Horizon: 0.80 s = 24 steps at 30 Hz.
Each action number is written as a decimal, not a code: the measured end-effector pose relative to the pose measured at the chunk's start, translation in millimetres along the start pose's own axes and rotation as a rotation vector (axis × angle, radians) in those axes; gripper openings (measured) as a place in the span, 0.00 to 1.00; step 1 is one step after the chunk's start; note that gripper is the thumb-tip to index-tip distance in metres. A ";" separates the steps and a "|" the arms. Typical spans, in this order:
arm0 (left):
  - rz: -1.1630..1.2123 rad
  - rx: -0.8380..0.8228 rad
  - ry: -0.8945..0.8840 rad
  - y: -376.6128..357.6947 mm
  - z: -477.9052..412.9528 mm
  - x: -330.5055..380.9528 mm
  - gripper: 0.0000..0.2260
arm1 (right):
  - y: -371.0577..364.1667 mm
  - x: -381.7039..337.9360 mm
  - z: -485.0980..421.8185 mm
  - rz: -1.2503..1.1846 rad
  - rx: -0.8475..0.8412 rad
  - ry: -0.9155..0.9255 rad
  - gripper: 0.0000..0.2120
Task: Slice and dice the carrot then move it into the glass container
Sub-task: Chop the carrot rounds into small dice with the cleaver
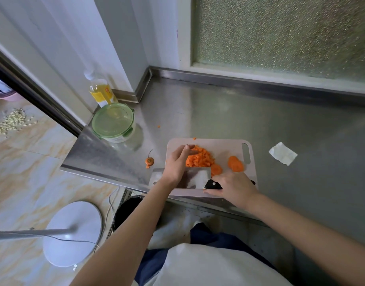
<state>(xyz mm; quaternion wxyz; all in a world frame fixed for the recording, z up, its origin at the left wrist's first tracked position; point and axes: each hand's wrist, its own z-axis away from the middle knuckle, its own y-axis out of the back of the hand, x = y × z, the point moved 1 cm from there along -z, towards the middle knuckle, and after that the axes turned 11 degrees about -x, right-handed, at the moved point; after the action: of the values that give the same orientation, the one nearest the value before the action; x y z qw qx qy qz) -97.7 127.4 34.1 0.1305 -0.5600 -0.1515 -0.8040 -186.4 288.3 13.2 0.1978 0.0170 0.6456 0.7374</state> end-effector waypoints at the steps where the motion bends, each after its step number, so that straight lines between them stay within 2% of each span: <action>1: -0.023 0.049 -0.040 2.2 3.7 1.9 0.12 | 2.6 -0.8 0.2 -0.019 0.010 -0.018 0.20; 4: -0.120 0.207 -0.151 11.7 19.2 -0.3 0.08 | 8.4 -5.5 0.9 -0.118 0.010 -0.092 0.19; 8: -0.380 0.476 -0.399 27.5 39.0 -19.9 0.09 | 10.5 -12.9 -2.3 -0.252 -0.070 -0.219 0.20; 11: -0.483 0.562 -0.339 34.3 46.7 -40.4 0.08 | 9.7 -19.4 -6.2 -0.482 -0.124 -0.282 0.21; 14: -0.645 0.492 -0.155 36.4 43.0 -63.9 0.07 | 5.6 -25.8 -12.0 -0.698 -0.111 -0.369 0.23; 18: -0.742 0.318 0.043 31.3 29.8 -78.7 0.16 | -0.2 -37.0 -18.8 -0.806 -0.156 -0.468 0.28; 24: -0.555 0.257 0.152 22.2 18.2 -75.5 0.19 | 2.5 -51.9 -22.1 -0.741 -0.219 -0.484 0.27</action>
<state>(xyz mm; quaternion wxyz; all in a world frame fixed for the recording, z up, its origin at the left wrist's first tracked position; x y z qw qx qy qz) -47.9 117.0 -28.8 -0.0131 -0.4145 -0.3887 -0.8228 -145.5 250.9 23.9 0.5942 -0.0645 0.4615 0.6556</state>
